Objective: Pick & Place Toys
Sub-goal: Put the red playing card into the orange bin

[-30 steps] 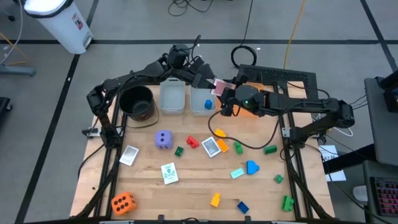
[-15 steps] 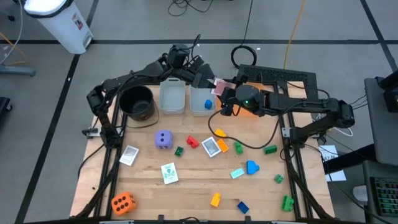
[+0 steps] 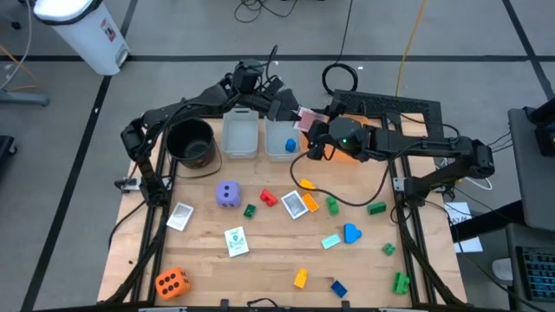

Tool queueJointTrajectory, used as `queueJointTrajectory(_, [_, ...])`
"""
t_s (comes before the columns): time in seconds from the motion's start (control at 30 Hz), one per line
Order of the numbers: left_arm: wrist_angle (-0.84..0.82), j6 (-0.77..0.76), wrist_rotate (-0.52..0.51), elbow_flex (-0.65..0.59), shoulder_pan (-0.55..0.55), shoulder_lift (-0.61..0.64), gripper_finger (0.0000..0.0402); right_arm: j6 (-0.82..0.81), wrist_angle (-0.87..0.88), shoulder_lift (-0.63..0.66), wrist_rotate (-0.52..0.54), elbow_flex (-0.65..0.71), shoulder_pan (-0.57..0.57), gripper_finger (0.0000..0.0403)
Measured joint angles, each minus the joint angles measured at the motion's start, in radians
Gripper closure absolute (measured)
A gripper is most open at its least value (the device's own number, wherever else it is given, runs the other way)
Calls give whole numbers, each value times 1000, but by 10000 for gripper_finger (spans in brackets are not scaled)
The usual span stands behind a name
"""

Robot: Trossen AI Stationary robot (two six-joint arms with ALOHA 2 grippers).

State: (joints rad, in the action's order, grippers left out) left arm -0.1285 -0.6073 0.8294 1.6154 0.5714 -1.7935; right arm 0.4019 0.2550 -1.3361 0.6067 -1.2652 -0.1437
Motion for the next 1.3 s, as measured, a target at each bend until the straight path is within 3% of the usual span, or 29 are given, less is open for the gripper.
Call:
queueJointTrajectory(0.27, [85,-47,3,0,25,0,194,0,-17,0,17,0,-12,94])
queueJointTrajectory(0.5, [86,-58,85,0,96,0,177,-36,-15,32,11,0,-74,93])
queueJointTrajectory(1.03, [117,-88,141,0,170,0,176,-185,226,44,-336,-2,-361,93])
queueJointTrajectory(1.3, [126,-88,141,0,170,0,176,-139,316,20,-479,-2,-491,92])
